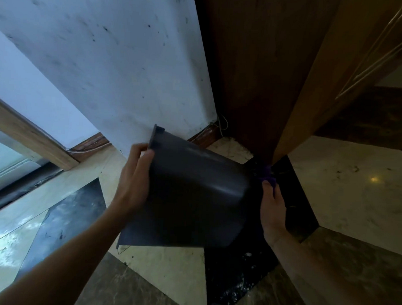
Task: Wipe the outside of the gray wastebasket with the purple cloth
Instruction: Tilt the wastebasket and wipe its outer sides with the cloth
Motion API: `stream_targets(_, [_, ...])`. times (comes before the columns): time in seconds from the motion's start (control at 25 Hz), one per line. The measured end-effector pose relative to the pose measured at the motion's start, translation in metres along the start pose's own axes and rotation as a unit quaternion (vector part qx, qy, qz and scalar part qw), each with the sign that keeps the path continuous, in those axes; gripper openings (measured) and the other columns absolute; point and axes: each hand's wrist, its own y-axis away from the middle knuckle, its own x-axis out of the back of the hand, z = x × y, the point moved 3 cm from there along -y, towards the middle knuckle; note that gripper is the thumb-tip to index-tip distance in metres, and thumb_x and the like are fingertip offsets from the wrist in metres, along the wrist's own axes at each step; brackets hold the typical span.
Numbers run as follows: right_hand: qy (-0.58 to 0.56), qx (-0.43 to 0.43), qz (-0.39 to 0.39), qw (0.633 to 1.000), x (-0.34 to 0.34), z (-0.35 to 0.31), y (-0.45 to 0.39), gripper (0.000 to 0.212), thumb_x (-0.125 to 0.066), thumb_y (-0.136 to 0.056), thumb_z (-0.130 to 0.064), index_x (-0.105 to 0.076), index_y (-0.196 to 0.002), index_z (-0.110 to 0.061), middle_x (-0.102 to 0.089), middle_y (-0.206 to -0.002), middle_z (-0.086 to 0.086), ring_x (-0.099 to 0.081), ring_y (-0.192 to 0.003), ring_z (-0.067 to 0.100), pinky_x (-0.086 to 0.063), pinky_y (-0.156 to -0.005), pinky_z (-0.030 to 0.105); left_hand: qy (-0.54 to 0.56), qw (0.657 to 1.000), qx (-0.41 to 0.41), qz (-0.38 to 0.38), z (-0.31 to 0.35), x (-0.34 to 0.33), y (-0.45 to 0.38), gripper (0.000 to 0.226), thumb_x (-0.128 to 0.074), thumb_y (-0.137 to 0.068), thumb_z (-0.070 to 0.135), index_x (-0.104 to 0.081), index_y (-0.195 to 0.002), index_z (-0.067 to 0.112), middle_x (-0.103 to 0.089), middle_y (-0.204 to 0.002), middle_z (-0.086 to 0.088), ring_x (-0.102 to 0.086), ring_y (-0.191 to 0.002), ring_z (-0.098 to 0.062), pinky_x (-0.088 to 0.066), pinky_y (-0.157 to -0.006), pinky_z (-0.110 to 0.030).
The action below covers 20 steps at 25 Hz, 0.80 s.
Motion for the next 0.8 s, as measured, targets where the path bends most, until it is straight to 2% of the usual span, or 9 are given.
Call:
stream_targets(0.08, [-0.006, 0.019, 0.013, 1.000, 0.004, 0.001, 0.012, 0.027, -0.047, -0.098, -0.045, -0.060, -0.121, -0.041, -0.063, -0.111, -0.010, -0.056, -0.103, 0.012, -0.040, -0.089, 0.023, 0.045, 0.997, 0.021, -0.053, -0.011, 0.011, 0.025, 0.030, -0.035, -0.088, 0.045, -0.054, -0.109, 0.031, -0.061, -0.109, 0.002, -0.059, -0.094, -0.017, -0.045, -0.071, -0.032])
stream_targets(0.16, [0.008, 0.038, 0.014, 0.999, 0.007, 0.005, 0.021, 0.017, -0.049, -0.098, -0.042, -0.063, -0.108, -0.044, -0.063, -0.101, -0.020, -0.057, -0.093, 0.001, -0.038, -0.075, 0.010, 0.067, 0.990, 0.082, -0.092, -0.019, 0.022, 0.034, 0.038, -0.035, -0.086, 0.053, -0.062, -0.106, 0.035, -0.069, -0.103, 0.000, -0.065, -0.092, -0.020, -0.046, -0.072, -0.035])
stream_targets(0.24, [0.033, 0.056, -0.003, 0.998, 0.006, 0.005, 0.029, 0.016, -0.048, -0.098, -0.043, -0.062, -0.097, -0.050, -0.063, -0.096, -0.022, -0.057, -0.088, -0.005, -0.038, -0.071, 0.012, 0.066, 0.981, 0.160, -0.083, -0.019, 0.028, 0.028, 0.049, -0.033, -0.085, 0.063, -0.069, -0.099, 0.034, -0.075, -0.091, 0.001, -0.070, -0.082, -0.020, -0.045, -0.069, -0.036])
stream_targets(0.32, [0.062, 0.082, -0.018, 0.995, 0.005, 0.003, 0.034, 0.015, -0.045, -0.096, -0.049, -0.059, -0.097, -0.055, -0.064, -0.094, -0.023, -0.057, -0.087, -0.004, -0.038, -0.070, 0.017, 0.040, 0.977, 0.203, -0.046, -0.016, 0.030, 0.020, 0.049, -0.031, -0.092, 0.061, -0.068, -0.097, 0.028, -0.075, -0.086, -0.002, -0.070, -0.075, -0.020, -0.043, -0.065, -0.033])
stream_targets(0.4, [0.106, 0.112, -0.013, 0.988, 0.006, -0.002, 0.035, 0.016, -0.040, -0.093, -0.056, -0.055, -0.096, -0.060, -0.064, -0.086, -0.023, -0.059, -0.083, -0.004, -0.036, -0.066, 0.014, 0.014, 0.984, 0.177, -0.029, -0.013, 0.028, 0.018, 0.042, -0.029, -0.098, 0.053, -0.061, -0.103, 0.026, -0.069, -0.095, -0.008, -0.065, -0.084, -0.022, -0.042, -0.064, -0.034])
stream_targets(0.48, [0.160, 0.157, 0.006, 0.974, 0.006, -0.012, 0.036, 0.021, -0.034, -0.093, -0.058, -0.054, -0.096, -0.053, -0.064, -0.083, -0.019, -0.060, -0.083, 0.001, -0.037, -0.066, 0.016, 0.012, 0.989, 0.144, -0.035, -0.007, 0.024, 0.025, 0.037, -0.027, -0.101, 0.044, -0.058, -0.106, 0.026, -0.065, -0.100, -0.008, -0.062, -0.087, -0.023, -0.041, -0.063, -0.032])
stream_targets(0.6, [0.258, 0.281, 0.021, 0.924, -0.005, -0.045, 0.050, 0.031, -0.029, -0.096, -0.054, -0.055, -0.104, -0.040, -0.057, -0.090, -0.016, -0.052, -0.091, 0.013, -0.034, -0.065, 0.018, 0.020, 0.994, 0.106, -0.030, 0.002, 0.016, 0.038, 0.032, -0.026, -0.103, 0.036, -0.057, -0.102, 0.031, -0.065, -0.101, -0.003, -0.063, -0.083, -0.016, -0.044, -0.060, -0.026])
stream_targets(0.72, [0.204, 0.415, -0.012, 0.886, -0.042, -0.095, 0.084, 0.044, -0.033, -0.098, -0.050, -0.065, -0.104, -0.021, -0.060, -0.086, -0.011, -0.053, -0.084, 0.014, -0.043, -0.061, 0.027, 0.039, 0.996, 0.068, -0.040, 0.012, -0.001, 0.056, 0.031, -0.027, -0.103, 0.030, -0.056, -0.098, 0.038, -0.066, -0.092, 0.004, -0.065, -0.074, -0.004, -0.050, -0.051, -0.014])
stream_targets(0.8, [0.135, 0.474, -0.068, 0.868, -0.073, -0.127, 0.114, 0.043, -0.035, -0.099, -0.049, -0.064, -0.111, -0.019, -0.069, -0.097, -0.007, -0.054, -0.085, 0.008, -0.046, -0.073, 0.032, 0.033, 0.998, 0.034, -0.043, 0.019, -0.013, 0.067, 0.035, -0.028, -0.103, 0.028, -0.057, -0.093, 0.045, -0.070, -0.087, 0.012, -0.065, -0.073, -0.001, -0.052, -0.055, -0.016])
